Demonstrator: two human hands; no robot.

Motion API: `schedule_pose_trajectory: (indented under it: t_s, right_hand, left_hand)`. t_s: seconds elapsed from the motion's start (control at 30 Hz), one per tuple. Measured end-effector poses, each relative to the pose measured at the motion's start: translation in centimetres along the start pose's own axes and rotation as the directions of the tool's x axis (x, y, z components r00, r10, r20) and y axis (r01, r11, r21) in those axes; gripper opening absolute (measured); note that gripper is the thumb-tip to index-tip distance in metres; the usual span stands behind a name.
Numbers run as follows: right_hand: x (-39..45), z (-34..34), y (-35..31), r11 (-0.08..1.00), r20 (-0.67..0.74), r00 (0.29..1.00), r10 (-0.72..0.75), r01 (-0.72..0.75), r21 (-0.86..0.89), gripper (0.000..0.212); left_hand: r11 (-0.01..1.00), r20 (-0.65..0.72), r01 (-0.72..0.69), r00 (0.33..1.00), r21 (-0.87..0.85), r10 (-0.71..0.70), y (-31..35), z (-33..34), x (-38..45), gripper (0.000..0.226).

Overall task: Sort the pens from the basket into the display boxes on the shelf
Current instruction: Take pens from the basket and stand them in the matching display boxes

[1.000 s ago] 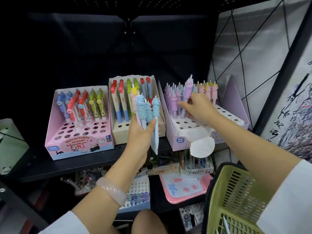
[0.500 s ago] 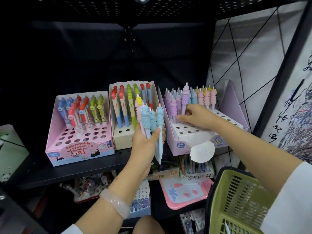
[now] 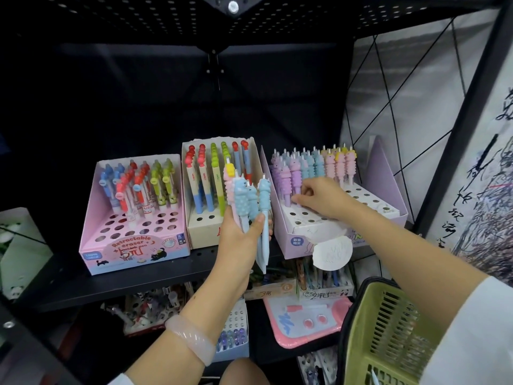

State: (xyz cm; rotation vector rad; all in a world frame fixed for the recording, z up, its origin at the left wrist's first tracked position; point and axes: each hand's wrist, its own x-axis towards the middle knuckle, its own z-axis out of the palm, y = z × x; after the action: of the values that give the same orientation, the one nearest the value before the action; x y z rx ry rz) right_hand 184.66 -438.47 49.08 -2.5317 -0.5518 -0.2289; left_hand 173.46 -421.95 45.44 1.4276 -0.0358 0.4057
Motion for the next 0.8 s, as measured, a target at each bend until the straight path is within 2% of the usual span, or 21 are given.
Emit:
schedule_pose_trajectory:
  t_s: [0.17, 0.27, 0.33, 0.47, 0.67, 0.73, 0.8]
  right_hand:
    - [-0.6, -0.9, 0.2, 1.0, 0.092, 0.996, 0.016, -0.014, -0.017, 0.017]
    - [-0.4, -1.2, 0.0, 0.967, -0.02, 0.994, 0.108, -0.1, 0.233, 0.015]
    - [0.0, -1.2, -0.3, 0.938, -0.11, 0.985, 0.129, -0.086, 0.335, 0.017]
    - [0.5, -0.8, -0.7, 0.956, -0.092, 0.987, 0.129, -0.1, 0.277, 0.013]
    - [0.1, -1.4, -0.8, 0.974, 0.042, 0.987, 0.155, -0.159, 0.163, 0.013]
    - [-0.4, -1.3, -1.0, 0.976, 0.004, 0.989, 0.146, -0.145, 0.163, 0.008]
    - [-1.2, -1.2, -1.6, 0.979, -0.148, 0.982, 0.117, -0.089, 0.182, 0.019]
  left_hand:
    - [1.0, 0.016, -0.018, 1.0, -0.015, 0.018, 0.2, -0.1, -0.2, 0.033]
    - [1.0, 0.028, -0.024, 0.999, -0.018, 0.024, 0.1, 0.3, -0.2, 0.033]
    - [0.999, 0.039, -0.041, 0.998, -0.01, 0.041, 0.0, 0.7, -0.4, 0.033]
    - [0.998, 0.036, -0.062, 0.997, -0.026, 0.063, 0.1, 1.2, -0.5, 0.032]
    - [0.995, 0.011, -0.082, 0.996, -0.055, 0.083, 0.8, 2.1, -0.2, 0.032]
    - [0.994, 0.017, -0.075, 0.997, -0.074, 0.077, 0.8, 2.3, -0.2, 0.031]
    - [0.995, 0.023, -0.047, 0.999, -0.086, 0.049, 0.8, 2.6, -0.2, 0.025]
